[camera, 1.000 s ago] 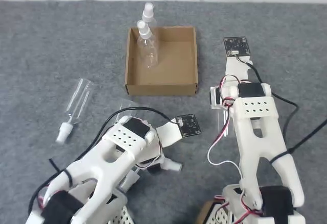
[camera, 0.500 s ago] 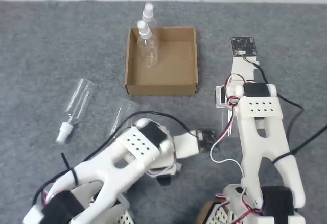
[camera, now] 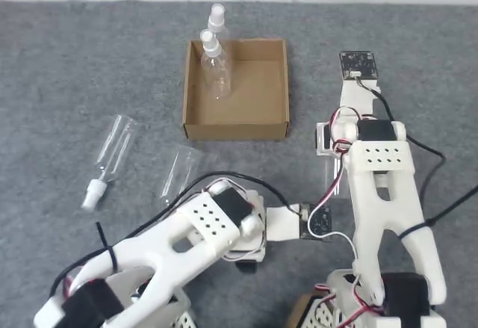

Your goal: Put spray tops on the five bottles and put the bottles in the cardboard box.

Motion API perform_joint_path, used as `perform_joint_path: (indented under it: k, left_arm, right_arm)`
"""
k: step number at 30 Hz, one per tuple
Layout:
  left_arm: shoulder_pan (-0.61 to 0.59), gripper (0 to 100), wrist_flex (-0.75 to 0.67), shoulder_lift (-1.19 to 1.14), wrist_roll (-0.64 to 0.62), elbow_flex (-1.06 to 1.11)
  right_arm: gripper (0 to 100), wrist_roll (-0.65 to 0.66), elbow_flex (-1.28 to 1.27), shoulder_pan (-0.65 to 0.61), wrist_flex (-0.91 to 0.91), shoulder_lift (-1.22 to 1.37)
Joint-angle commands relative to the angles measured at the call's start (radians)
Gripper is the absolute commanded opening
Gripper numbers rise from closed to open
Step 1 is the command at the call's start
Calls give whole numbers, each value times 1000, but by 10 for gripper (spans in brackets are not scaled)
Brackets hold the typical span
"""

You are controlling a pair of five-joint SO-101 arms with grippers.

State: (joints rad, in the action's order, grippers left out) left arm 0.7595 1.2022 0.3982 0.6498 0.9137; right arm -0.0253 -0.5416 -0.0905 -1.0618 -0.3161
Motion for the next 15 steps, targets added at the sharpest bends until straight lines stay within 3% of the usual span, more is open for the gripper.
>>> perform_joint_path:
  k: [1, 15]
  left_arm:
    - [-48, 294, -60, -6, 17, -5]
    - [-58, 294, -103, -58, 72, 33]
  right_arm:
    - [97, -5, 69, 13, 8, -65]
    - [98, -5, 66, 7, 8, -64]
